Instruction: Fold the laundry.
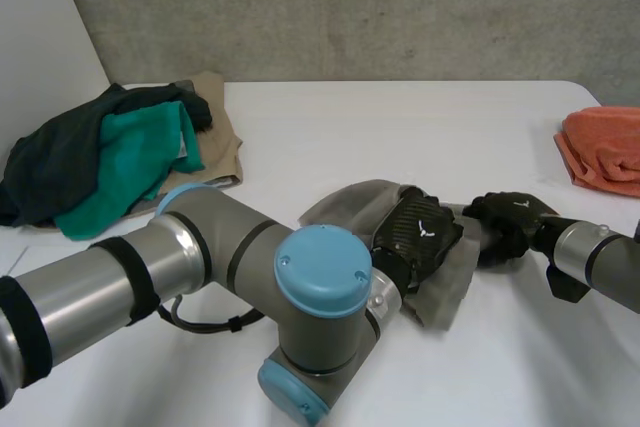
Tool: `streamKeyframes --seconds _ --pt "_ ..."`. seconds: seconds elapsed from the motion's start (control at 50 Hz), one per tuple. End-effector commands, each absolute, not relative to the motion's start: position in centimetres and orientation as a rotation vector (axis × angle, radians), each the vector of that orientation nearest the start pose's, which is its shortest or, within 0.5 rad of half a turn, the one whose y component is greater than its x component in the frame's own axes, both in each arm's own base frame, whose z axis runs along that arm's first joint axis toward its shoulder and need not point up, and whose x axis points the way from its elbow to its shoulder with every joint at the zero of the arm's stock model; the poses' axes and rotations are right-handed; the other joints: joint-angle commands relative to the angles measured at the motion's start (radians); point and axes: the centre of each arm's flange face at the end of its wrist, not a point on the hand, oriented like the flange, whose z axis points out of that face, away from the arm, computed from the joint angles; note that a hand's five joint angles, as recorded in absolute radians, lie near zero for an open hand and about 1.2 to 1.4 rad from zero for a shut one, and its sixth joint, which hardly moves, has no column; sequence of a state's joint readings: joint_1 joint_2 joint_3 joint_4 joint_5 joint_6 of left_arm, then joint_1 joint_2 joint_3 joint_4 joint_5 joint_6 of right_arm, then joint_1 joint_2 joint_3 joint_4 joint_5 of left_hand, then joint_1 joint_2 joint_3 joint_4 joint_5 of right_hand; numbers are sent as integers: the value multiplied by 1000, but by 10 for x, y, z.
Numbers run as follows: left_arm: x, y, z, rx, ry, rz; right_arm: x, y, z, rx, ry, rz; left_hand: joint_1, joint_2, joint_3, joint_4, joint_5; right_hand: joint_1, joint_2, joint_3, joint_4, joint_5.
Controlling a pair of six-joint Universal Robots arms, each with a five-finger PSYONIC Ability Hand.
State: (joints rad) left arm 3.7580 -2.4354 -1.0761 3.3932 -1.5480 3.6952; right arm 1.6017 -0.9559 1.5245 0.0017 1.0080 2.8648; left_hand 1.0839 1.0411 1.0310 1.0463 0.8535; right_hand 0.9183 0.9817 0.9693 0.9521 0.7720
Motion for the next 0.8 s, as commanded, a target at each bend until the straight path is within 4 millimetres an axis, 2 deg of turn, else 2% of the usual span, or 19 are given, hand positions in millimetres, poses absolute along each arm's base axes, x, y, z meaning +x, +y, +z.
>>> streamKeyframes --seconds 0.02,0.06,0.12,0.14,0.16,0.22,0.24,0.28,0.32,0.4,0.46,0.56,0.58,0.66,0.7,0.74,0.8 --pt "-451 -162 181 1648 1807 -2402 186 -344 132 -733 2290 -1472 312 355 365 350 368 478 415 427 444 450" --pt "-443 -164 202 1570 1775 -2462 184 -347 140 -738 2288 -1527 312 355 365 350 368 478 415 427 444 450" --pt "-432 -167 230 1491 1738 -2527 181 -350 172 -785 2253 -1681 312 355 365 350 368 478 415 427 444 450" --pt "-423 -169 251 1430 1715 -2572 180 -350 182 -807 2236 -1726 312 355 365 350 368 478 415 427 444 450" --pt "-417 -172 263 1393 1704 -2597 180 -348 210 -873 2182 -1844 312 355 365 350 368 478 415 427 444 450" --pt "-392 -182 300 1245 1694 -2684 180 -342 245 -964 2105 -1994 312 355 365 350 368 478 415 427 444 450" --pt "-385 -185 307 1209 1696 -2702 180 -337 265 -1025 2060 -2086 312 355 365 350 368 478 415 427 444 450" --pt "-369 -195 323 1111 1710 -2736 180 -330 284 -1083 2015 -2162 312 355 365 350 368 478 415 427 444 450" --pt "-358 -204 327 1063 1723 -2730 180 -318 305 -1145 1975 -2234 312 355 365 350 368 478 415 427 444 450" --pt "-335 -229 317 1012 1793 -2634 182 -302 325 -1196 1962 -2245 312 355 365 350 368 478 415 427 444 450" --pt "-322 -244 302 1029 1863 -2534 184 -295 328 -1204 1995 -2186 312 355 365 350 368 478 415 427 444 450" --pt "-311 -263 272 1078 1971 -2412 198 -279 324 -1348 2031 -2047 312 355 365 350 368 478 415 427 444 450" --pt "-311 -270 255 1106 2017 -2360 200 -279 319 -1373 2044 -2020 312 355 365 350 368 478 415 427 444 450" --pt "-315 -284 231 1135 2063 -2302 212 -292 288 -1509 2128 -1909 312 355 365 350 368 478 415 427 444 450" --pt "-318 -291 230 1132 2040 -2314 222 -302 275 -1586 2143 -1890 312 355 365 350 368 478 415 427 444 450" --pt "-326 -309 240 1097 1945 -2395 227 -313 272 -1604 2156 -1917 312 355 365 350 368 478 415 427 444 450" --pt "-333 -328 260 1034 1807 -2516 236 -348 282 -1558 2114 -2150 312 355 365 350 368 478 415 427 444 450"
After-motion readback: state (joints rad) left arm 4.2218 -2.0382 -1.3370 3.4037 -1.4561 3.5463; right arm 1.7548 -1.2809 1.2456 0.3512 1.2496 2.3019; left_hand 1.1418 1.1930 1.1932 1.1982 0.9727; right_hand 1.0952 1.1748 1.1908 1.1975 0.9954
